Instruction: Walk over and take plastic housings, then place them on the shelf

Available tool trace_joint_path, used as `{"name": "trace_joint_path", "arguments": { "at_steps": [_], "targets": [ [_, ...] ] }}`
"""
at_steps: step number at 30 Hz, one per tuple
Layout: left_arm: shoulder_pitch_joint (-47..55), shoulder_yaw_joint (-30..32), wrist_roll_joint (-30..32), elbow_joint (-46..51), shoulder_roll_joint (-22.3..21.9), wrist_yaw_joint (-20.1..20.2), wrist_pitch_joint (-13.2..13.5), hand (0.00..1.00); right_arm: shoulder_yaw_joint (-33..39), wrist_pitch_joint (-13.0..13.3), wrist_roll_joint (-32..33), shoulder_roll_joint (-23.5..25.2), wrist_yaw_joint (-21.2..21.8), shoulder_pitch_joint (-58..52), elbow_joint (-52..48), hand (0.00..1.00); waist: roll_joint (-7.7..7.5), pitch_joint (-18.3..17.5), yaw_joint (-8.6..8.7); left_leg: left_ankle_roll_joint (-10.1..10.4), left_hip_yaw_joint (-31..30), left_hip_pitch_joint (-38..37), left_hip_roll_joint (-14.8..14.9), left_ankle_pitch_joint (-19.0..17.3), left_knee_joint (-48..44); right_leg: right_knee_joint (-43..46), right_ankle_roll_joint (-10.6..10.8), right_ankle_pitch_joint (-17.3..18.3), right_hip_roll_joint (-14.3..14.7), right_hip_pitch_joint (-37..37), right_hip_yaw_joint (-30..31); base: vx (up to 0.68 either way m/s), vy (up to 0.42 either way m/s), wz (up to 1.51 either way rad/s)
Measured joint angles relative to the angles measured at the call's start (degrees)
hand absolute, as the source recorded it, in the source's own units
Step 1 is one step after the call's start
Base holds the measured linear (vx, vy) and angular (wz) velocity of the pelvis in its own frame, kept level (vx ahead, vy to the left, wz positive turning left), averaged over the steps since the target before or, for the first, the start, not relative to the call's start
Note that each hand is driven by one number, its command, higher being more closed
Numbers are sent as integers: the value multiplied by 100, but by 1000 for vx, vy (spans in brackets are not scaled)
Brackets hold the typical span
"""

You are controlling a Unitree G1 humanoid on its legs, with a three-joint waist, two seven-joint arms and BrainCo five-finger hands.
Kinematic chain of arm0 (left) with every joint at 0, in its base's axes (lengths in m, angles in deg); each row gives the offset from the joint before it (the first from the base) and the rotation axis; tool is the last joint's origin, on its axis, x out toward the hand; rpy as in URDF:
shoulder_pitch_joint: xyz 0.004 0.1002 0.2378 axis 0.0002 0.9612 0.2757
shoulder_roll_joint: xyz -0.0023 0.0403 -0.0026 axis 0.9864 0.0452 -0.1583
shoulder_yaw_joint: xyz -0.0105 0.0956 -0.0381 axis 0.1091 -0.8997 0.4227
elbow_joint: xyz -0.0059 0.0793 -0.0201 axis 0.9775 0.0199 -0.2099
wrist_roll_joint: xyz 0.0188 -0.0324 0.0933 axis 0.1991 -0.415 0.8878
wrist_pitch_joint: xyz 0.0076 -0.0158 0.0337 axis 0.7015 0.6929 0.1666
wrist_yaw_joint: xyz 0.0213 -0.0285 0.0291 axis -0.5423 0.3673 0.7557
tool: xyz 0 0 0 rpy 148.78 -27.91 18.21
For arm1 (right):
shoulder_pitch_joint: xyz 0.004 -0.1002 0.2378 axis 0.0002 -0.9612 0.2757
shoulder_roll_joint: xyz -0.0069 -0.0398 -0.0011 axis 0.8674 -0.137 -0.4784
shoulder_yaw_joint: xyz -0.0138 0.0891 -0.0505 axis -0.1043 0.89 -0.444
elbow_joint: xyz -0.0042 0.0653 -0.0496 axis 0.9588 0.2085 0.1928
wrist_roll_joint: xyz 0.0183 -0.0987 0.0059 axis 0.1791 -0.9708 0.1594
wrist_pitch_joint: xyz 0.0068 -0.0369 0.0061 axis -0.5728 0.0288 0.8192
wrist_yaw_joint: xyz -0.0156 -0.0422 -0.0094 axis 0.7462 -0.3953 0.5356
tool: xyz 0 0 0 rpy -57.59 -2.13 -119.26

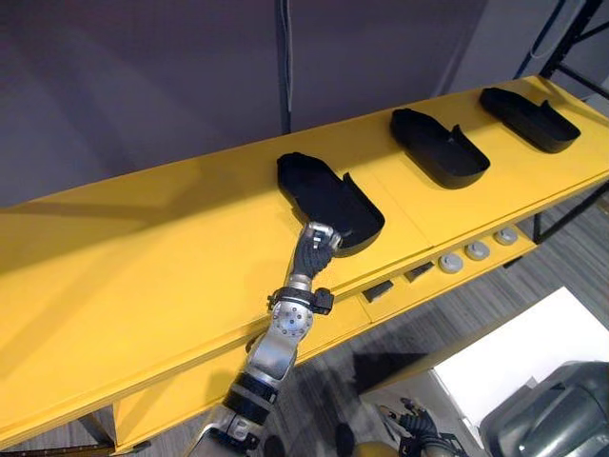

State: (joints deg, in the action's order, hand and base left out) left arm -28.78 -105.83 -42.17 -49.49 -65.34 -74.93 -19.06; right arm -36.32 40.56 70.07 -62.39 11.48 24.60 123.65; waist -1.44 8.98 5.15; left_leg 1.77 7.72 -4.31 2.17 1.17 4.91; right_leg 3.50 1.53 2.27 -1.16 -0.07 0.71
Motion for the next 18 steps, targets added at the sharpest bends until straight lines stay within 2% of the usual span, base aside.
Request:
{"name": "trace_joint_path", "arguments": {
  "at_steps": [3, 6, 7, 8, 10, 12, 13, 14, 15, 16, 18],
  "targets": [
    [95, 213, -62, 934, 61, -21, 314, 100, -17, 0, 1, -34, 6, -12, 20, 0, 17, -10, -80, 0, -21, -17, -15, 0, -25, 109, 2, 54, -15, 10, -11, -15, 7, 3],
    [420, 630, -50, 1589, 143, -144, 520, 100, -36, 1, 13, -68, 12, -13, 65, 0, 26, -20, -140, -1, -101, -88, -26, -1, -26, 281, 2, 165, -32, -5, -68, -35, 3, 20],
    [1630, 2018, -54, 2295, 142, -566, 672, 100, -134, 14, 26, -139, 21, -117, 114, 0, 43, -149, -327, -3, -304, -76, -25, 0, -69, 435, -24, 295, -56, -29, -286, -36, -16, 54],
    [1861, 2340, -152, 2354, 142, -717, 690, 100, -133, 15, 23, -148, 21, -166, 121, 0, 33, -165, -454, -3, -353, -89, -23, 1, -85, 446, -26, 312, -62, -74, -337, -33, -17, 51],
    [2199, 2573, -275, 2623, 102, -797, 718, 100, -136, 15, 22, -149, 21, -207, 119, 0, 26, -214, -501, -3, -414, -92, -31, 1, -85, 443, -7, 328, -85, -108, -406, -7, 0, 20],
    [2771, 3061, -490, 2678, 14, -779, 911, 100, -155, 14, 21, -145, 21, -243, 105, 0, 57, -313, -531, 0, -452, -93, -57, -4, -84, 445, -1, 359, -120, -145, -462, -10, 11, 11],
    [2945, 3346, -591, 2611, -69, -778, 924, 100, -177, 14, 20, -142, 20, -256, 84, 0, 67, -335, -525, 9, -452, -99, -58, -14, -89, 445, -1, 368, -124, -157, -468, -11, 10, 5],
    [3249, 3930, -873, 2359, -260, -864, 875, 100, -233, 11, 9, -130, 19, -337, -26, 0, 72, -390, -536, 13, -481, -95, -59, -17, -97, 445, -6, 379, -131, -168, -500, -6, -2, 16],
    [3497, 4325, -1099, 1997, -289, -899, 724, 100, -239, 12, -22, -81, 19, -399, -149, 0, 51, -420, -576, 15, -529, -93, -57, -19, -109, 446, -21, 398, -140, -195, -578, -7, -5, 22],
    [3611, 4484, -1195, 1785, -296, -892, 643, 100, -244, 11, -32, -66, 18, -421, -145, 0, 34, -445, -602, 15, -546, -91, -57, -24, -113, 451, -23, 410, -142, -203, -605, -2, -12, 21],
    [3972, 4689, -1334, 940, -333, -856, 424, 100, -399, -4, -137, -84, 19, -467, -139, 0, 3, -478, -780, 26, -545, -95, -59, -138, -216, 522, -15, 466, -155, -245, -632, -8, -4, 10]
  ]
}}
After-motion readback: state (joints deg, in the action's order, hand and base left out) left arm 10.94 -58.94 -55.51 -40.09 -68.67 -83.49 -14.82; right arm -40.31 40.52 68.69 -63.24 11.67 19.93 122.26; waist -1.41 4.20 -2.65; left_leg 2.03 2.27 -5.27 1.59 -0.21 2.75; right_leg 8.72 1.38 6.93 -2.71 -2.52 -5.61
